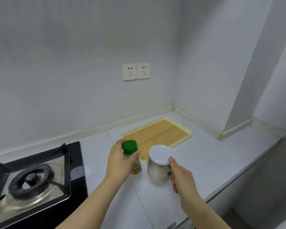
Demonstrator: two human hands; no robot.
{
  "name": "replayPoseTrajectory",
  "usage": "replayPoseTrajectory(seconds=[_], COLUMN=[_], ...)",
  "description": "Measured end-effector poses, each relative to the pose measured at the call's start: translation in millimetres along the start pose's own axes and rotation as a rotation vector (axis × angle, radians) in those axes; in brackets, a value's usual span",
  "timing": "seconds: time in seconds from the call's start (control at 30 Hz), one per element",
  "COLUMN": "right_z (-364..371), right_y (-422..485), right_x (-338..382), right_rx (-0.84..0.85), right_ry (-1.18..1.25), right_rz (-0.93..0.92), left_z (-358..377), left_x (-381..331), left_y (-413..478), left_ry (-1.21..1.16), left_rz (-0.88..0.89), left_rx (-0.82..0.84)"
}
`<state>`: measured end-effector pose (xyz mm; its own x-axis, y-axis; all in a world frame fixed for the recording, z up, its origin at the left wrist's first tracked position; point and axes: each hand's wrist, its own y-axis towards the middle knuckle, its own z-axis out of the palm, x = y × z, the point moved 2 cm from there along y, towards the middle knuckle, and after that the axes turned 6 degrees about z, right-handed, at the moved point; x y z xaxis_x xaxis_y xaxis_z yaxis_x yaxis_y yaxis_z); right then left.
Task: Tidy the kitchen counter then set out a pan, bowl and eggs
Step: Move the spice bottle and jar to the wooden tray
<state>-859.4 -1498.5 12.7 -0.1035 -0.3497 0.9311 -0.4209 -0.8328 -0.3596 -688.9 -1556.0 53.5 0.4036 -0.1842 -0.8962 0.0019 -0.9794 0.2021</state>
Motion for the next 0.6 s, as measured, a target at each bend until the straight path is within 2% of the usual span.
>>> replayPoseTrajectory(seconds=[0.43,0.6], right_z=[15,14], right_y=[187,246], right_x=[51,62], right_rx=[-0.031,-0.039], right_ry=[0.045,0.048], right_rz=[0.103,0.083], left_z=[86,115], left_x=[25,32], left_y=[166,207], left_ry=[0.001,0.027], left_rz=[-0.035,-0.040], left_rx=[0.060,0.073])
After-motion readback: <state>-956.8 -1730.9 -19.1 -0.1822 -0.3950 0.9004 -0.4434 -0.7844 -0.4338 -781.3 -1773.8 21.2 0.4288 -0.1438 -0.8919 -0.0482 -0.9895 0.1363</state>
